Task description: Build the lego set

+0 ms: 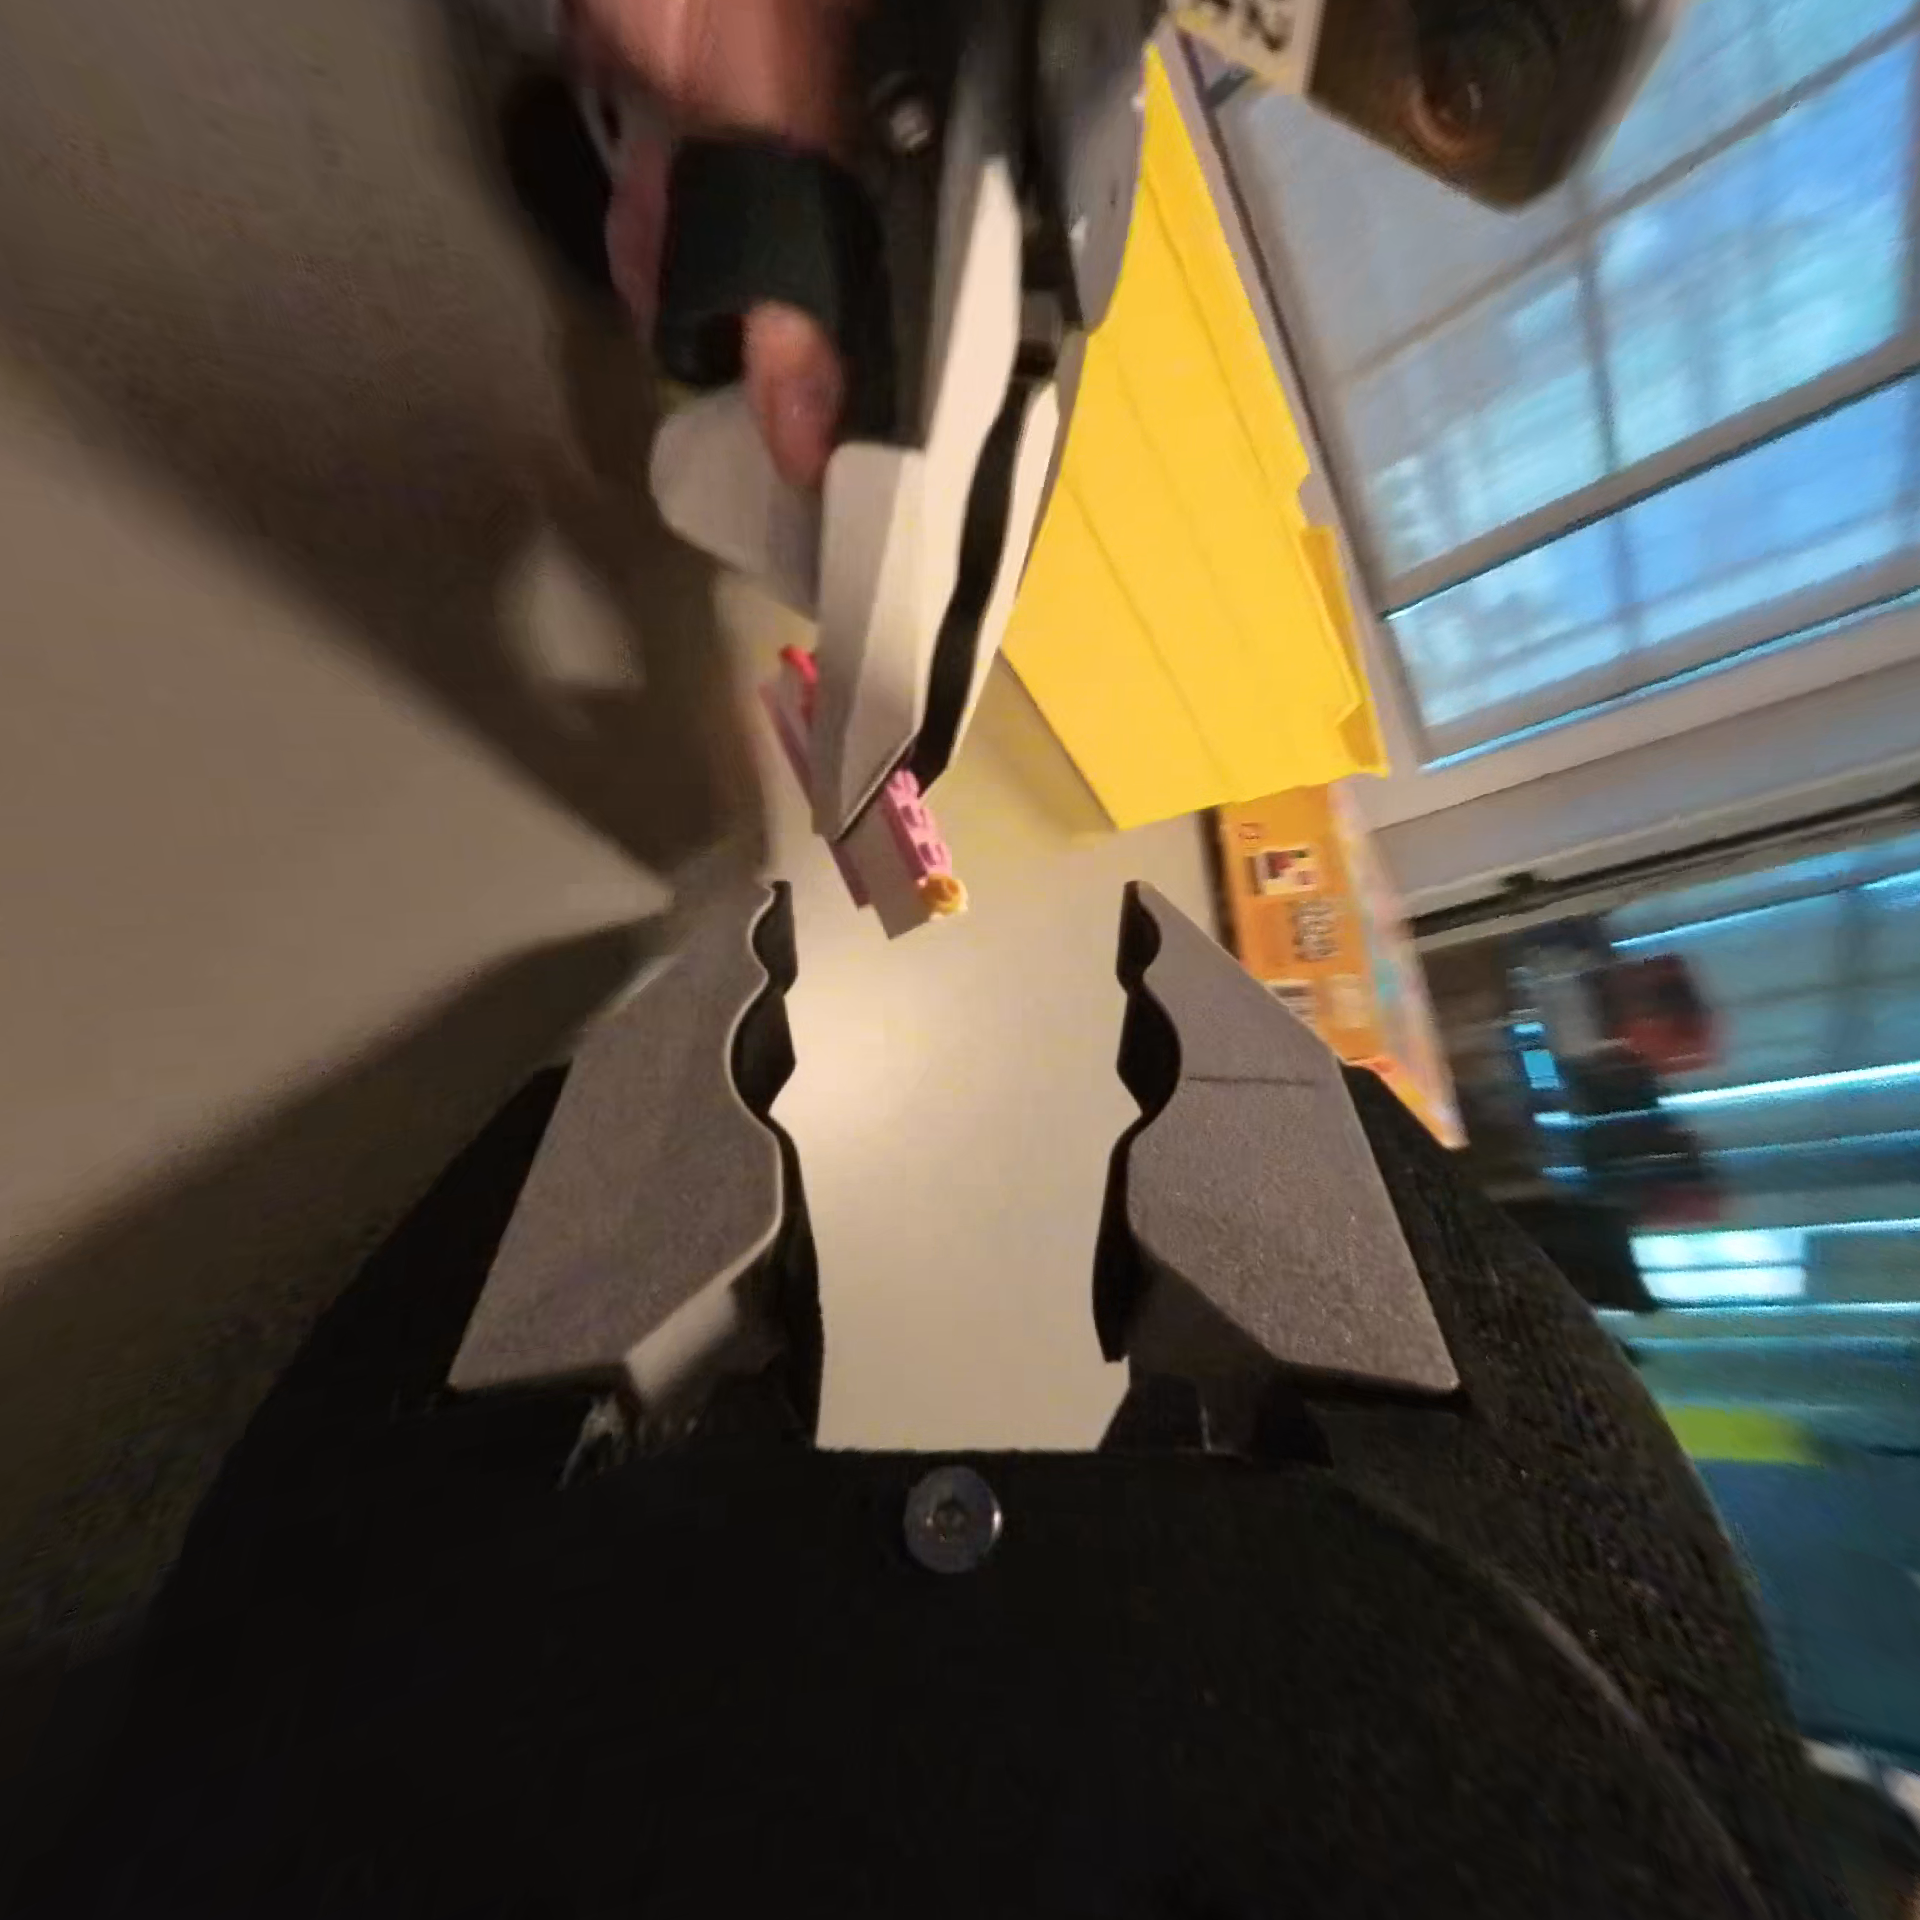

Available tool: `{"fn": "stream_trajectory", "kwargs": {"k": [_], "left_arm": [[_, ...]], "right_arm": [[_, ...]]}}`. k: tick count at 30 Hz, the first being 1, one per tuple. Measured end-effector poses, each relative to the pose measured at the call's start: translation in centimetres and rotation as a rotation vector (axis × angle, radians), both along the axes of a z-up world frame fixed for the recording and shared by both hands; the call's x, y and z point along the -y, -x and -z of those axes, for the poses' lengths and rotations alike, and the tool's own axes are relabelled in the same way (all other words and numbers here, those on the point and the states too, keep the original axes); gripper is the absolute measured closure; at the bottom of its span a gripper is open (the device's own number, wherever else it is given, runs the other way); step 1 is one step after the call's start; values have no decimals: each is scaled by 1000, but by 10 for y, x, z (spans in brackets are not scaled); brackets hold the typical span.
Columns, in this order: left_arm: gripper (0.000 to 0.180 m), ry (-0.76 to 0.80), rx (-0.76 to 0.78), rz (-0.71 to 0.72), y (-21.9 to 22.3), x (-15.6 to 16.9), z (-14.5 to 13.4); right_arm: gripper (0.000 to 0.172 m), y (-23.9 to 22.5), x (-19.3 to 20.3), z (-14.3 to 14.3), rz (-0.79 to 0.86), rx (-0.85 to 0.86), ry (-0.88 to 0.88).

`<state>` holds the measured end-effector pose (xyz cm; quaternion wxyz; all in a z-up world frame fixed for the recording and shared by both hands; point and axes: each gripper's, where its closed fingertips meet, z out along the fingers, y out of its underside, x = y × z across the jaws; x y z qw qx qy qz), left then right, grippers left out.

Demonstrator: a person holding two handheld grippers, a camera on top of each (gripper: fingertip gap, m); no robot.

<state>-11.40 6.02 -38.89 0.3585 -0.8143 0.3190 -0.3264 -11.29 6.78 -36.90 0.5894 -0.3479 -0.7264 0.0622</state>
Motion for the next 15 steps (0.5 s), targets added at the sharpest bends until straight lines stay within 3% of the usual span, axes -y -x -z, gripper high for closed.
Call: {"fn": "stream_trajectory", "kwargs": {"k": [7,15], "left_arm": [[164,26,42,-4,1,-1,-10],[164,45,59,-13,4,-2,-16]], "right_arm": [[128,0,-4,2,32,77,-360],[134,2,-6,-6,65,66,-509]]}}
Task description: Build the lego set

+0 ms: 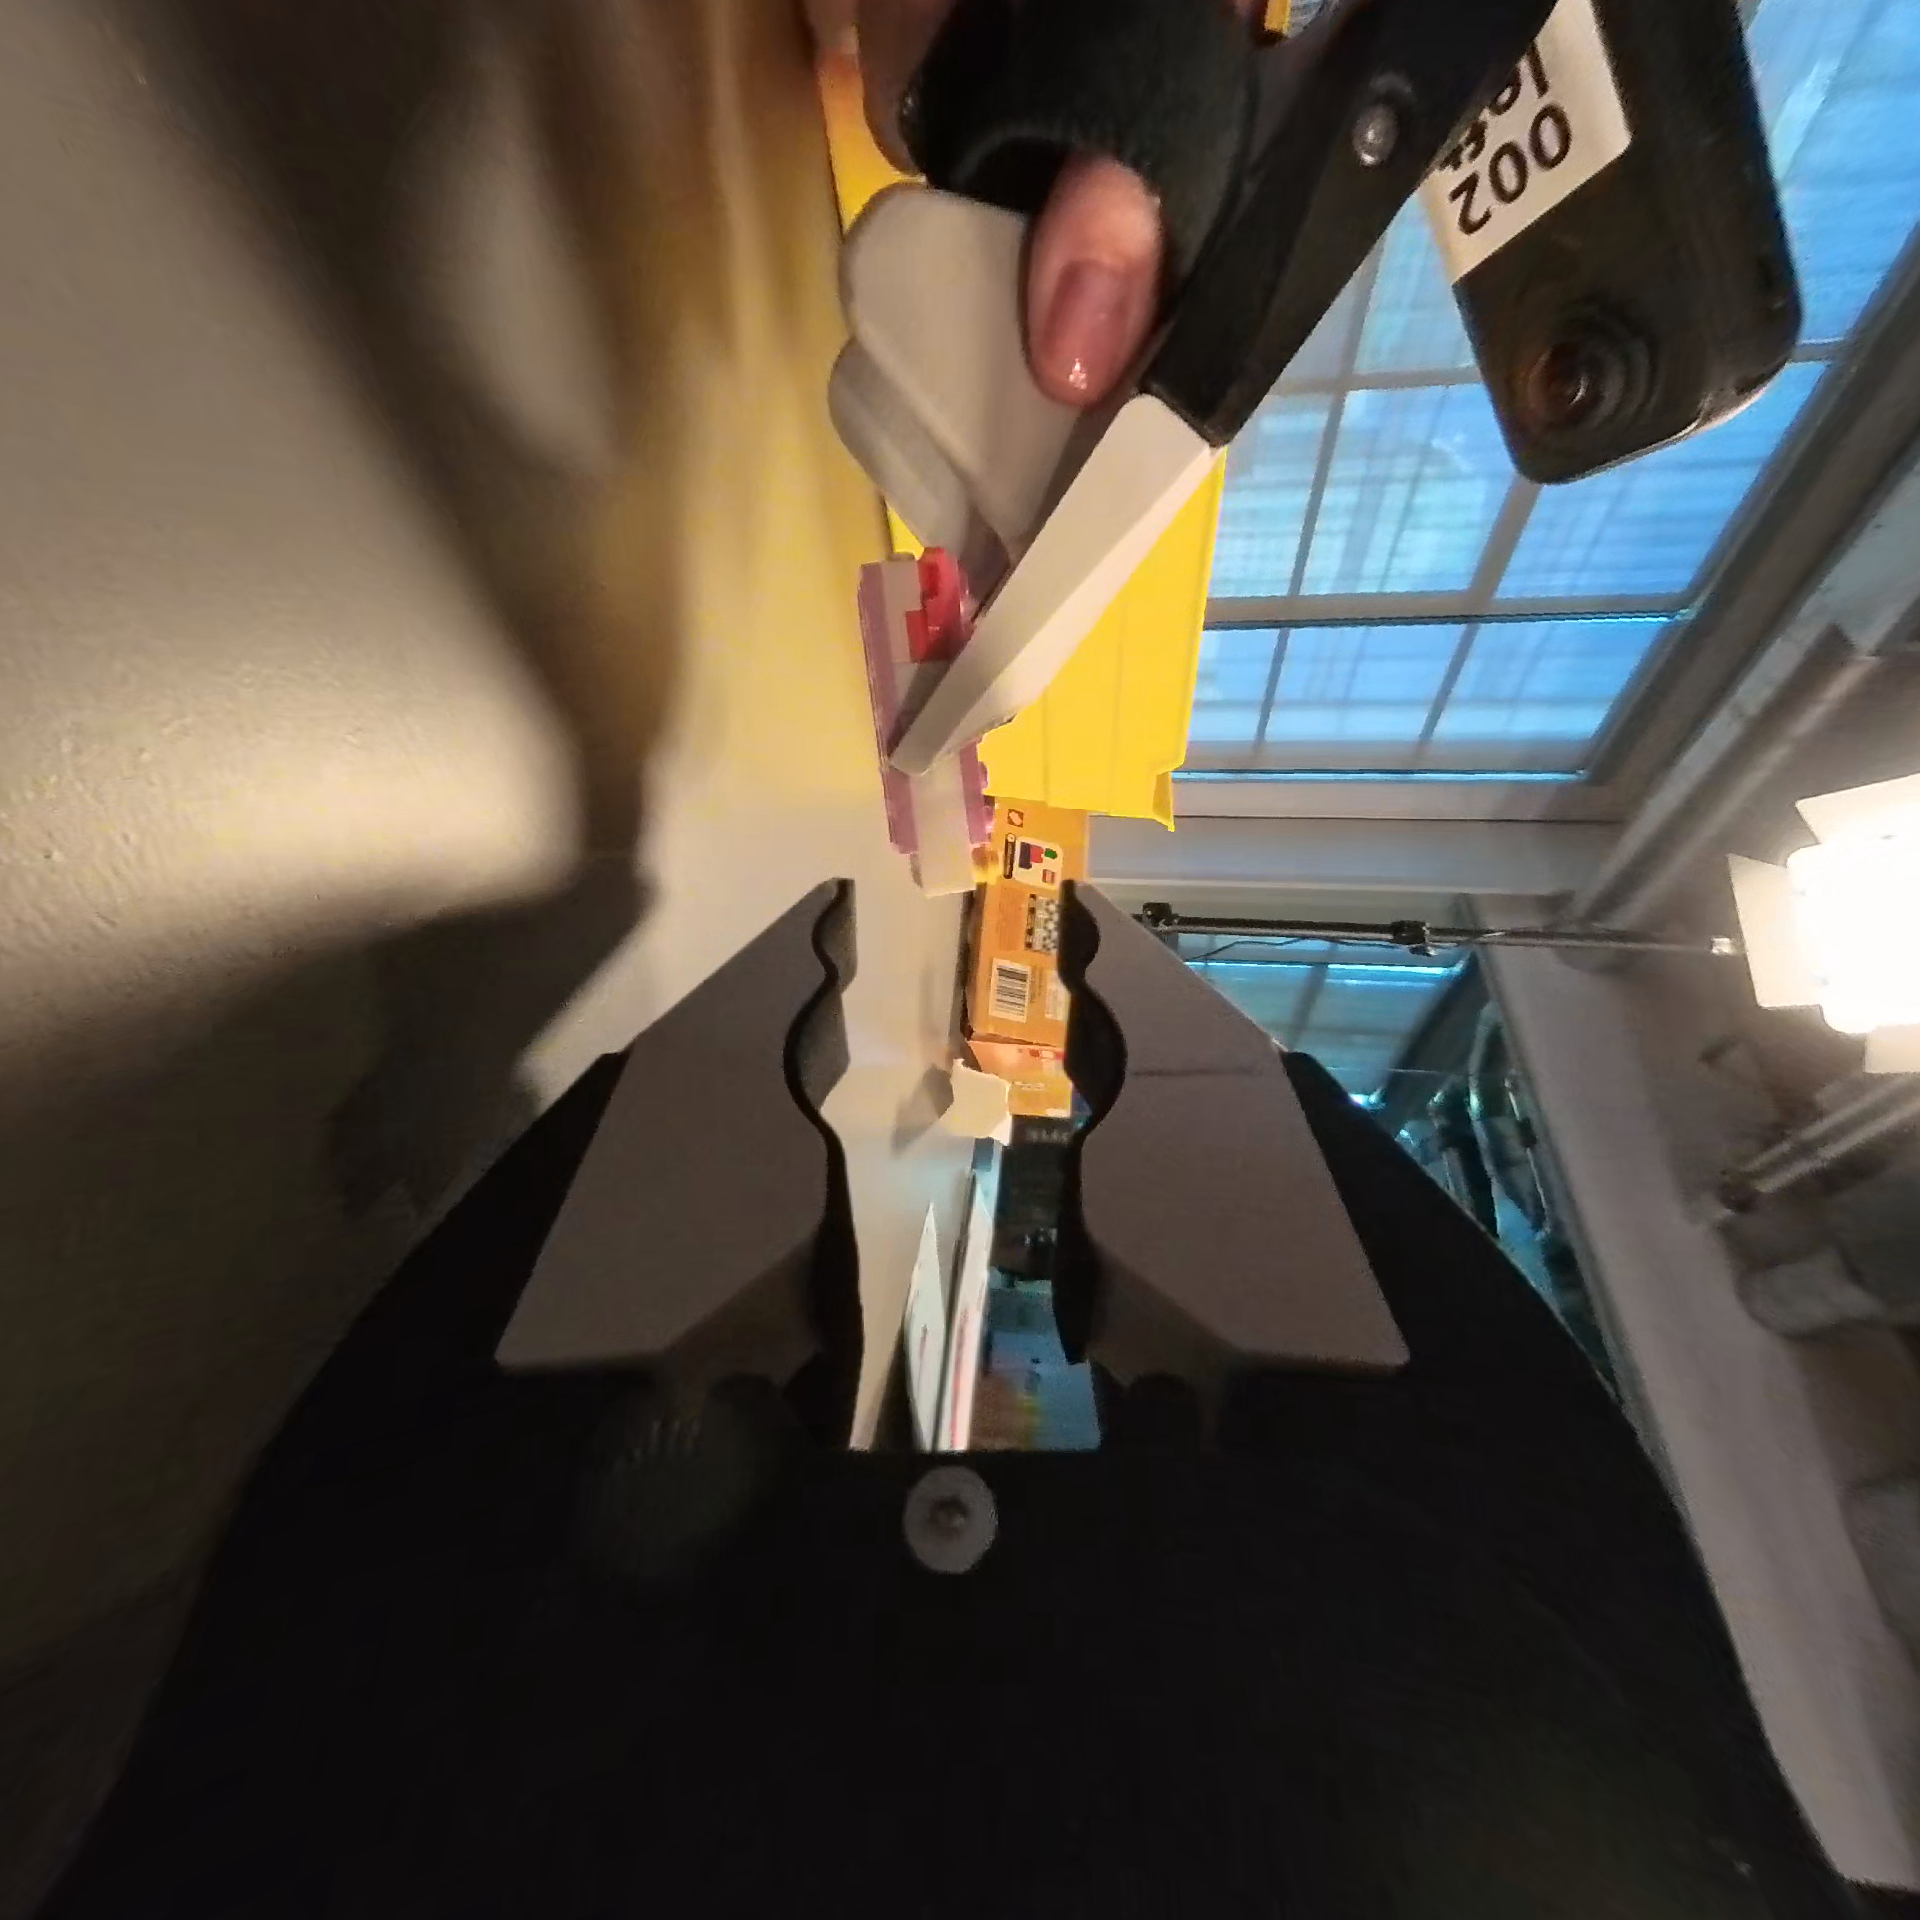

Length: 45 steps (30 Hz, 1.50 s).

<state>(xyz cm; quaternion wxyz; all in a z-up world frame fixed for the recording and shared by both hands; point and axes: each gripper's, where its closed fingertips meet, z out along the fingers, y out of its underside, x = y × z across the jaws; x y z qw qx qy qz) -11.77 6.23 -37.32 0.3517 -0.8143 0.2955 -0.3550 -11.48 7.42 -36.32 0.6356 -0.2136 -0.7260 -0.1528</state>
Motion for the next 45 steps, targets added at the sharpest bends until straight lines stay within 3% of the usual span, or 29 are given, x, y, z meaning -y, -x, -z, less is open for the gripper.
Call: {"fn": "stream_trajectory", "kwargs": {"k": [19,33,35,36,40,45], "left_arm": [[164,16,7,18,-8,5,-1],[164,-22,2,-14,-6,0,-4],[139,-5,-23,-4,-9,3,0],[137,0,-44,3,-11,4,4],[154,-27,17,-2,-16,3,-4],[159,-59,78,3,-15,4,-17]], "right_arm": [[152,3,-1,5,5,18,-7],[158,4,-4,8,46,14,165],[158,5,-3,6,34,-13,192],[158,6,-2,5,28,-24,205],[158,5,-1,3,9,-64,294],[158,6,1,-5,-22,-127,360]]}}
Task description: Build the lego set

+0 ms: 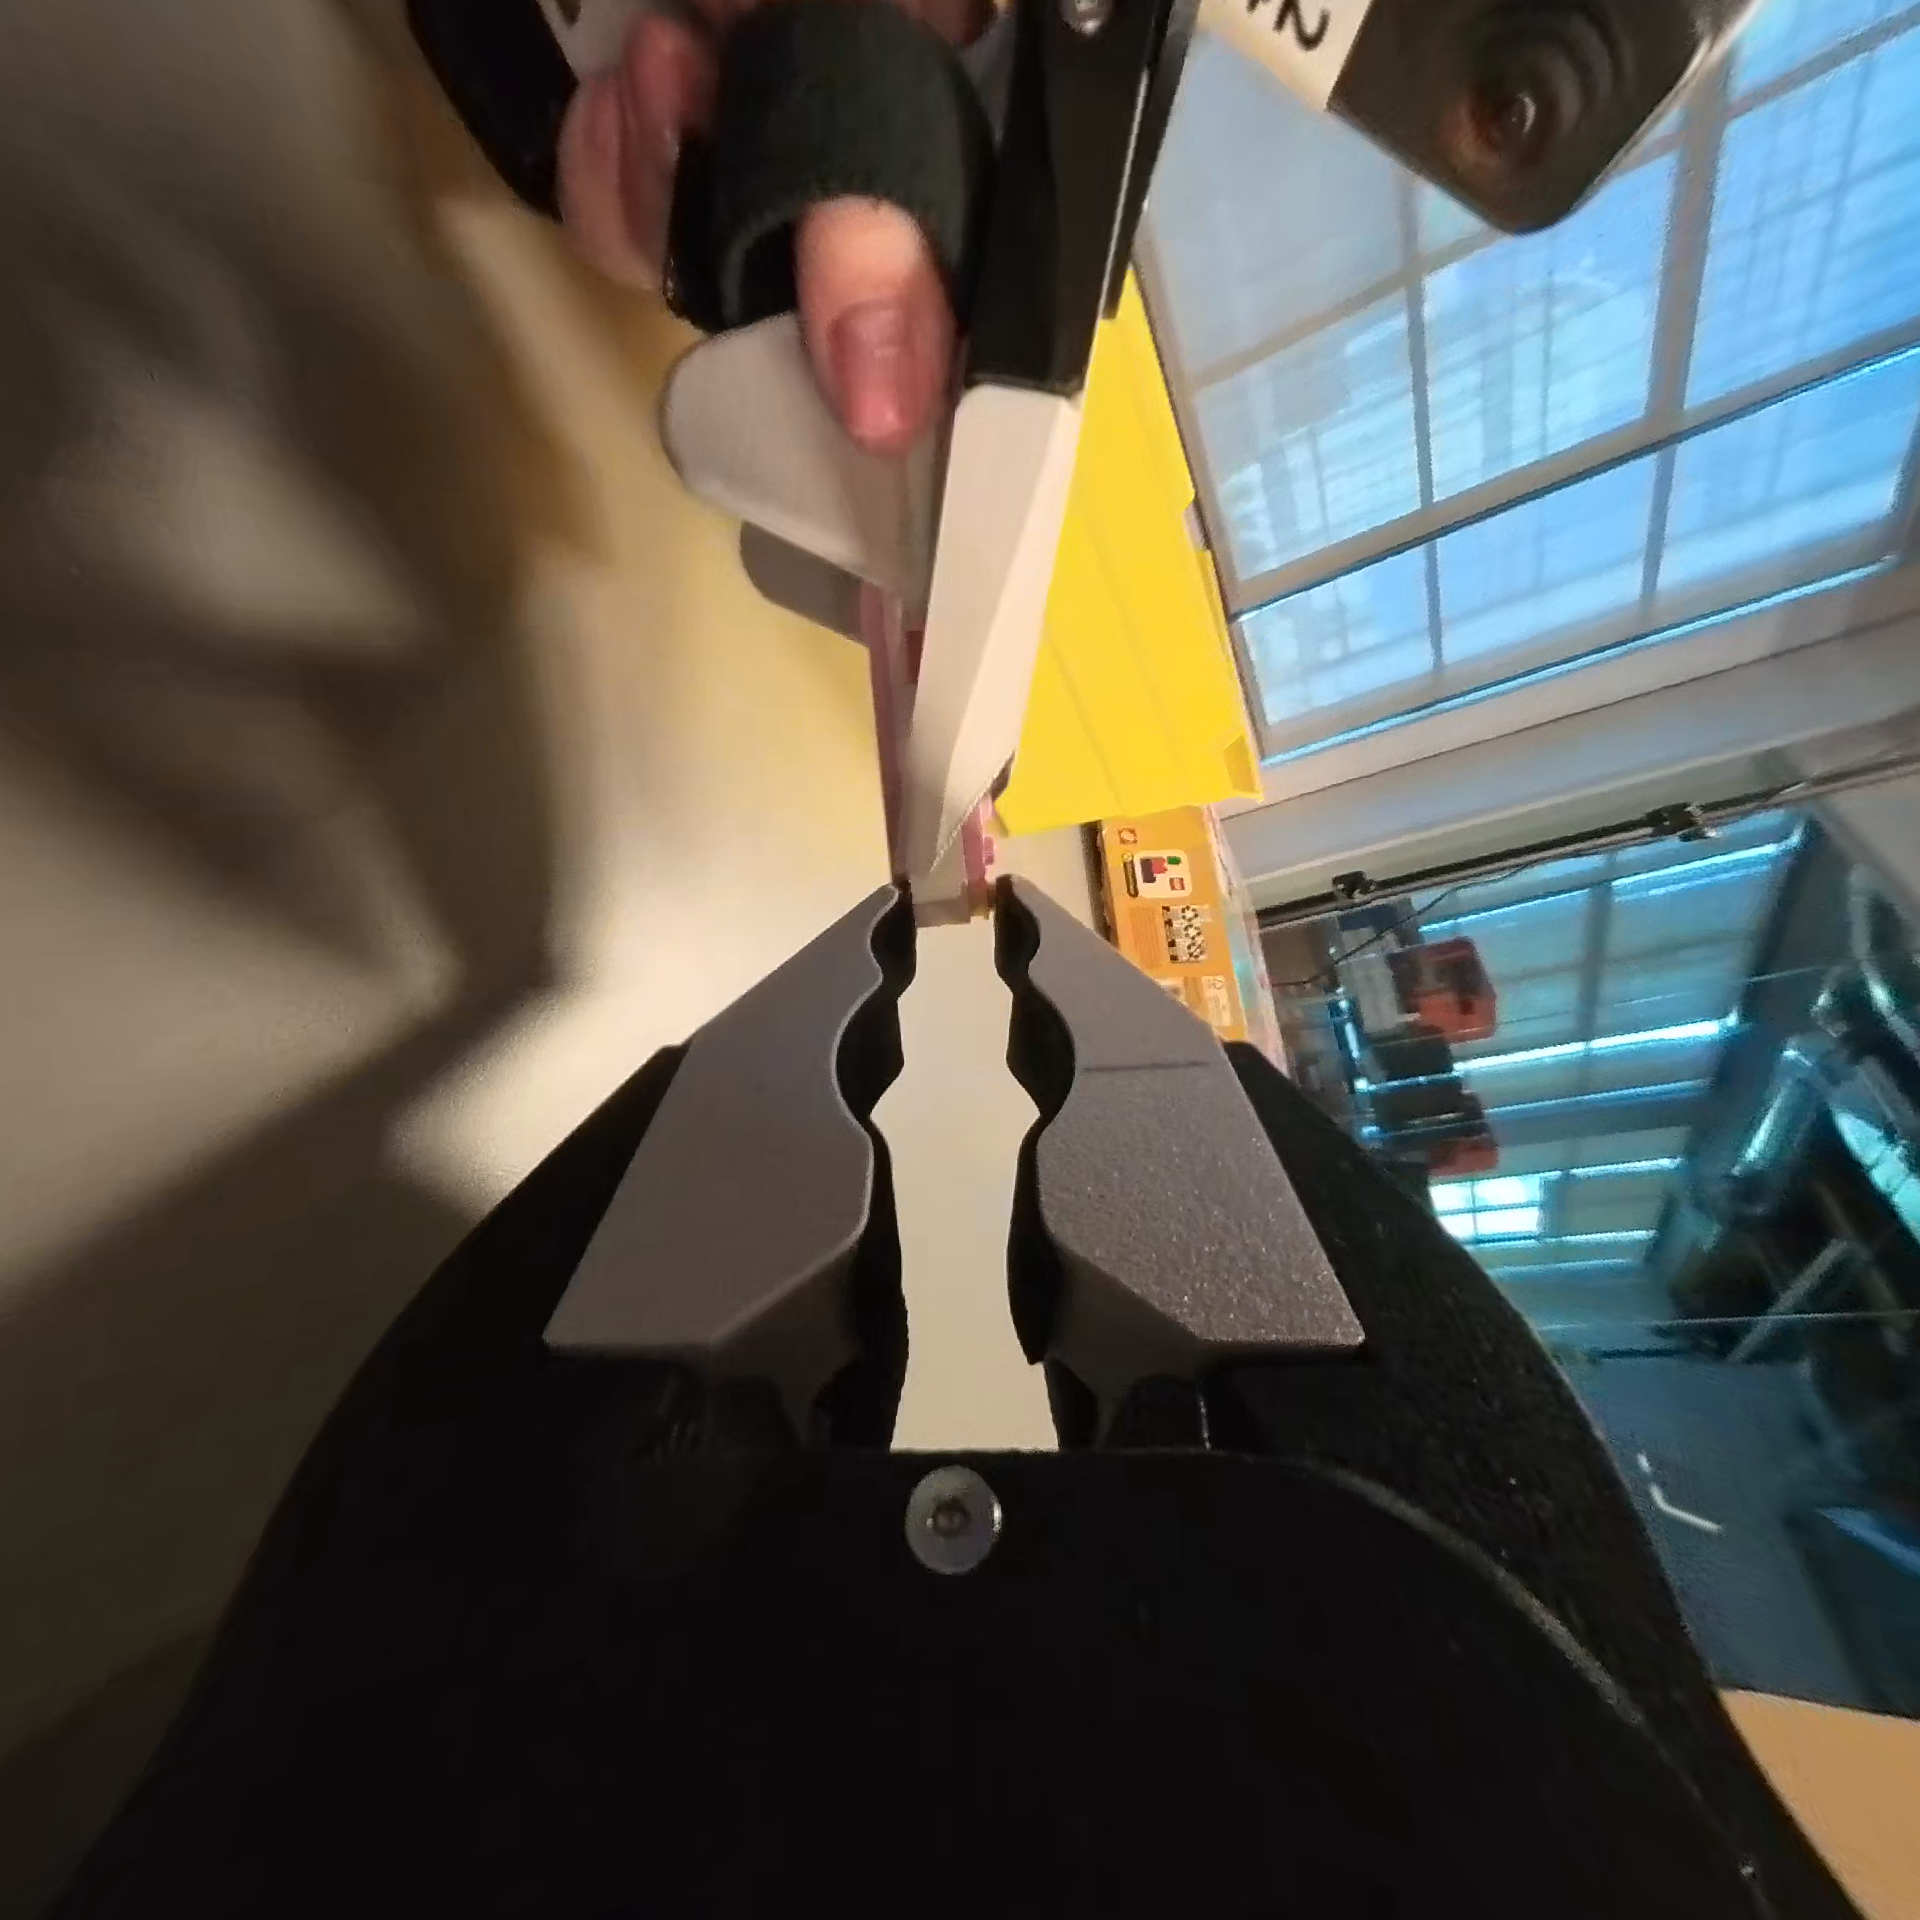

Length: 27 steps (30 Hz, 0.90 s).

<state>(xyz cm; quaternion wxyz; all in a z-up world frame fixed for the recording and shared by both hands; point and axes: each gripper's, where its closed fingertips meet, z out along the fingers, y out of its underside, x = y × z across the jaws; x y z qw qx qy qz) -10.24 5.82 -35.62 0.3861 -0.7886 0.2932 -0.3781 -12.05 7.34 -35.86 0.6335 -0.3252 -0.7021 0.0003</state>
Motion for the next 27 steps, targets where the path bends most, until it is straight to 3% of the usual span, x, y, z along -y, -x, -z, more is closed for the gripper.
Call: {"fn": "stream_trajectory", "kwargs": {"k": [9,18,22,27], "left_arm": [[150,9,9,-2,3,4,-4],[164,25,-6,-27,6,1,2],[164,56,0,-54,10,-2,7],[164,78,10,-43,9,-1,8]], "right_arm": [[159,1,2,-3,-13,-25,-8],[157,1,1,-2,-11,-24,-84],[134,-3,-3,-8,-2,-46,-74],[142,-3,1,0,-20,29,-188]]}}
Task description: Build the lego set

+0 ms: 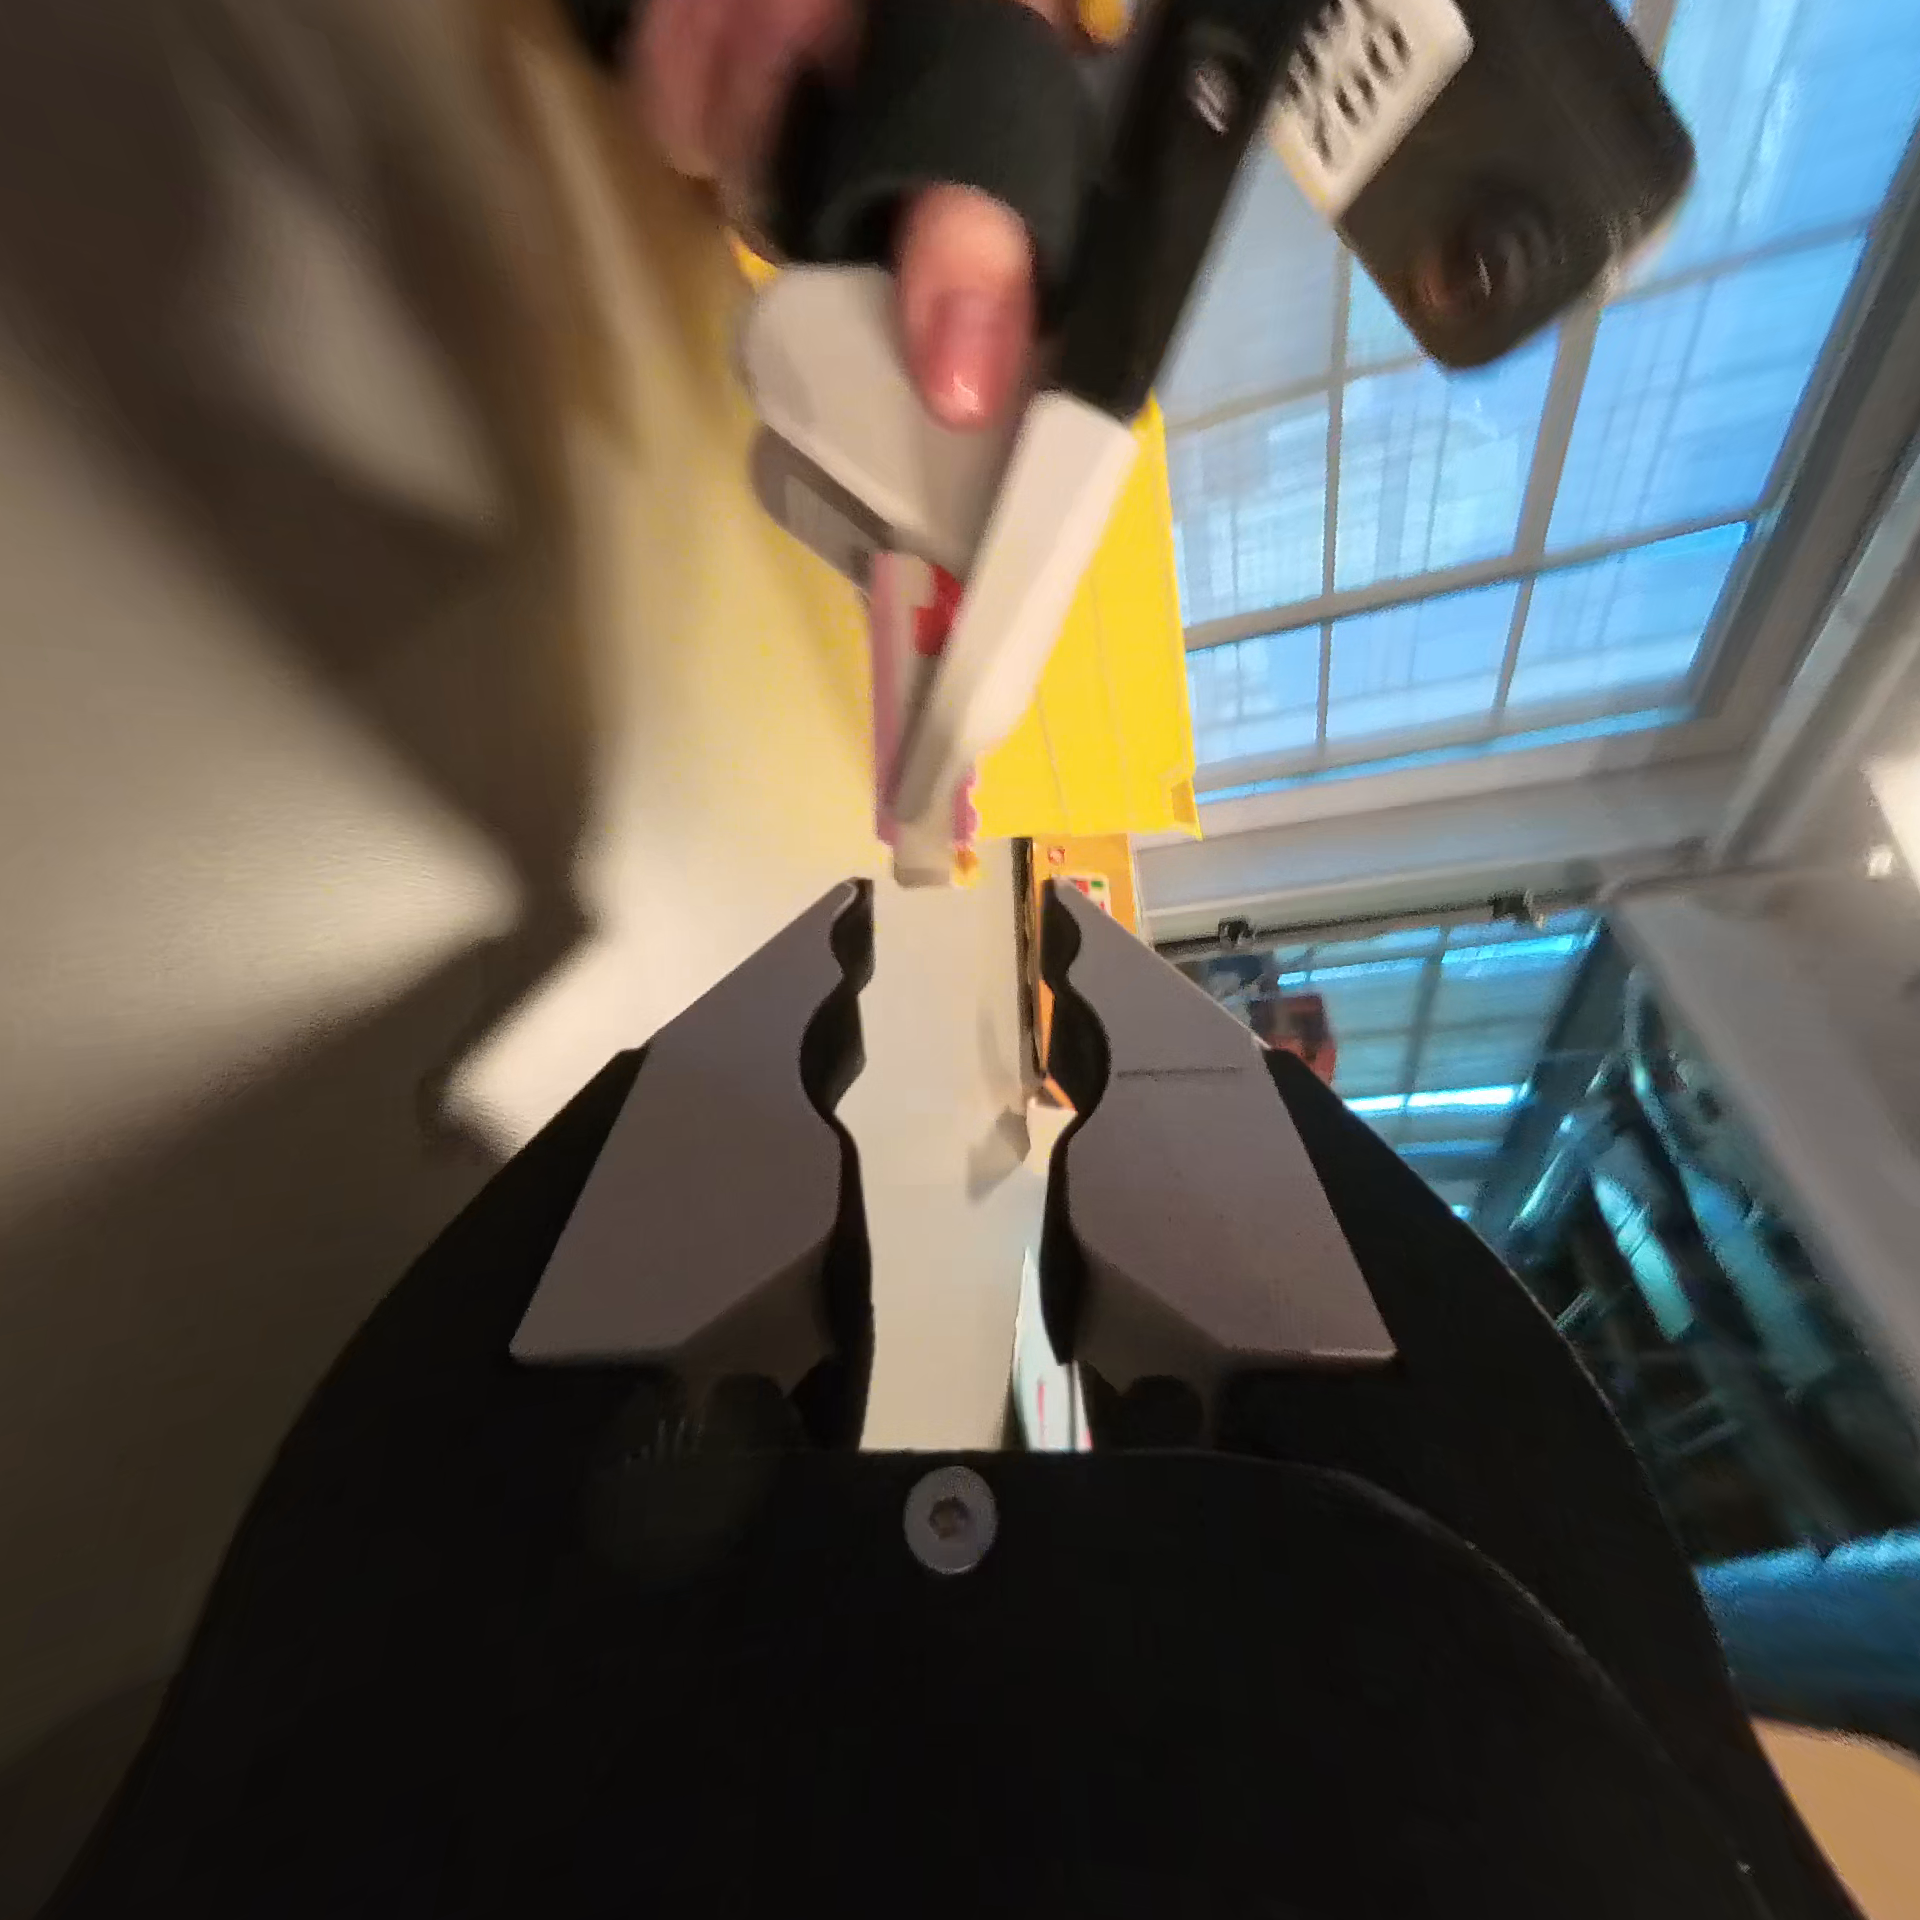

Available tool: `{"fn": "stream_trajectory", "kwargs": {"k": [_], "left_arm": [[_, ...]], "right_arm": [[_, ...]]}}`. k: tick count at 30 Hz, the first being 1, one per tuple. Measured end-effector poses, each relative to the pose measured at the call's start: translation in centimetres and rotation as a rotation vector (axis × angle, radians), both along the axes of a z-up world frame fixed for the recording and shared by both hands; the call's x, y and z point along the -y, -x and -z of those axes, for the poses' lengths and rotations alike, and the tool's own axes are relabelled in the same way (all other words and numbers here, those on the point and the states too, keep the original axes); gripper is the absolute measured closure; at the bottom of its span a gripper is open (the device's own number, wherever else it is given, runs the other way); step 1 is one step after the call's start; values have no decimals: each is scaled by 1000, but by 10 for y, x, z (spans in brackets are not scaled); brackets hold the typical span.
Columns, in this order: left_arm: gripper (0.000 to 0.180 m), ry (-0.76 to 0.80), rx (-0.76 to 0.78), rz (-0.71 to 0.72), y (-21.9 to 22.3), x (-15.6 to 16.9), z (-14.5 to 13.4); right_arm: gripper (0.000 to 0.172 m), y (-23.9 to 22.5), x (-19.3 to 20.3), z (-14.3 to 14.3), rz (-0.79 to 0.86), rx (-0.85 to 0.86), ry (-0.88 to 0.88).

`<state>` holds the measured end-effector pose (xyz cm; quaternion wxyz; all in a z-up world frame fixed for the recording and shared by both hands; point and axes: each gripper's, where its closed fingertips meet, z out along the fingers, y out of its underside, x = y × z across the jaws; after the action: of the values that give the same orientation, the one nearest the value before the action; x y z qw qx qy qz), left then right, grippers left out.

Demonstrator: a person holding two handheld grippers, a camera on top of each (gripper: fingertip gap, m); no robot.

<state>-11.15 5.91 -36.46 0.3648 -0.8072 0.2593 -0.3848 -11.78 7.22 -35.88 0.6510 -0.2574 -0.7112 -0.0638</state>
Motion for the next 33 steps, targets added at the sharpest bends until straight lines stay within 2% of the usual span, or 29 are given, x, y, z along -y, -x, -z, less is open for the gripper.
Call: {"fn": "stream_trajectory", "kwargs": {"k": [7,22,23,25,26,29,33], "left_arm": [[164,4,15,15,-2,1,-2],[164,-4,-28,19,-1,-1,2],[164,-8,-28,16,-2,-2,2],[165,-38,-92,-9,3,-7,7],[165,-57,-133,-16,5,-9,10],[165,-101,-189,7,-1,-11,16],[164,-153,-214,141,-34,-4,22]], "right_arm": [[157,1,5,0,-16,9,-28],[158,1,5,2,-7,14,67],[151,-2,4,1,-4,6,73],[124,-14,-4,-1,39,-15,134],[118,-22,-10,-3,63,-40,165],[117,-57,-29,-12,167,-142,211],[122,-107,-51,-39,312,-361,261]]}}
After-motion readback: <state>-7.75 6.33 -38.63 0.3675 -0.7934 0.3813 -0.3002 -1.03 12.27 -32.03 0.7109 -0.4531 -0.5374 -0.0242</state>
